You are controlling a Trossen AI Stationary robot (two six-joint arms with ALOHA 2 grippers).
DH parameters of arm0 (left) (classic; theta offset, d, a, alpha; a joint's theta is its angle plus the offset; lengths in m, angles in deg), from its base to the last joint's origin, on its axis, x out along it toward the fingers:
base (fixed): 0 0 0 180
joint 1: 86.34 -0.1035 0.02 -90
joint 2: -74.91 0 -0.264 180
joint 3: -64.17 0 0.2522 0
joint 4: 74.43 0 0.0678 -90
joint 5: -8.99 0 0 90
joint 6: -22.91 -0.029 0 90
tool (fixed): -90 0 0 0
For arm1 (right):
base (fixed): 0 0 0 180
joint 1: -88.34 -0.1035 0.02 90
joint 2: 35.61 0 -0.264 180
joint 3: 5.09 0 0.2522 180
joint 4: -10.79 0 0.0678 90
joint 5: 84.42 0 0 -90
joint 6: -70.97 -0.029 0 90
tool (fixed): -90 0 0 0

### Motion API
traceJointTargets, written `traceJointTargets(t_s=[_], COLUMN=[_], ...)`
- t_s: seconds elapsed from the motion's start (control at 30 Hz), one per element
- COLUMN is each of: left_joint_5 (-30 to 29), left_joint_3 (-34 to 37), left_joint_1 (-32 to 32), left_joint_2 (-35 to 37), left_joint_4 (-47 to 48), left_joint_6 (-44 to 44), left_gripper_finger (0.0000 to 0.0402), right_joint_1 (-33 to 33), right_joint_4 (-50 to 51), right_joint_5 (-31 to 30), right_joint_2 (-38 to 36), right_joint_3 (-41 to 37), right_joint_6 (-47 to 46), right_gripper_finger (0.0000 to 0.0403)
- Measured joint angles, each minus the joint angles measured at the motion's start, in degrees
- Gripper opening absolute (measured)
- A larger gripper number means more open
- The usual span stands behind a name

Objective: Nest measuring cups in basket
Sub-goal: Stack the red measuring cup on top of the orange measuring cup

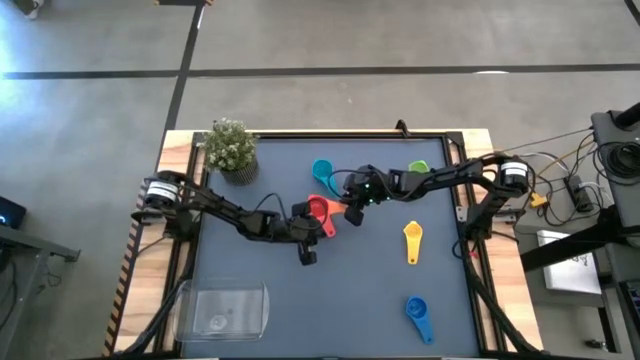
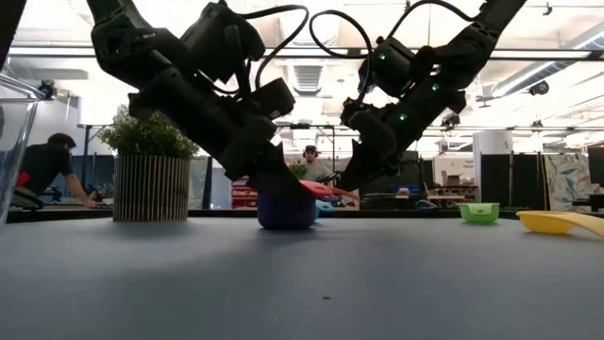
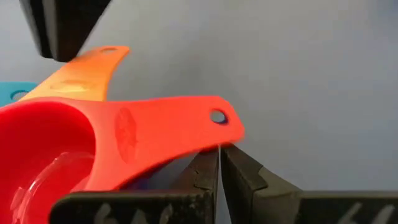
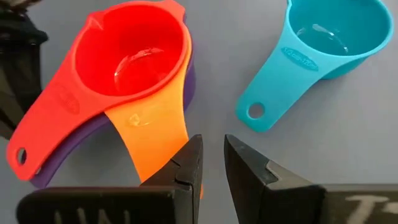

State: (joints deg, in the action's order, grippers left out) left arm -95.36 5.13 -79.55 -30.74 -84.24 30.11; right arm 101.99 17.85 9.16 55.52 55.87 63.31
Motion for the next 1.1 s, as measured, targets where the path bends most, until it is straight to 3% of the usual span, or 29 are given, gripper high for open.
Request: traceJointTargets(t_s=[0.97,1.1], left_joint_5=[-0.2,2.9], left_joint_3=[-0.8,-0.8], left_joint_1=[-1.7,-1.7], left_joint_2=[-0.7,0.0], left_joint_4=[-3.1,2.8], left_joint_6=[4.0,4.1], left_gripper_finger=[0.0000,0.0000], right_joint_1=[-4.5,-4.5], right_joint_4=[0.6,0.9], right_joint_5=[2.6,2.4], right_joint_2=[0.0,-0.8], right_joint_3=[2.5,2.5], right_joint_6=[-5.9,-5.7], right_gripper_finger=[0.0057,0.0057])
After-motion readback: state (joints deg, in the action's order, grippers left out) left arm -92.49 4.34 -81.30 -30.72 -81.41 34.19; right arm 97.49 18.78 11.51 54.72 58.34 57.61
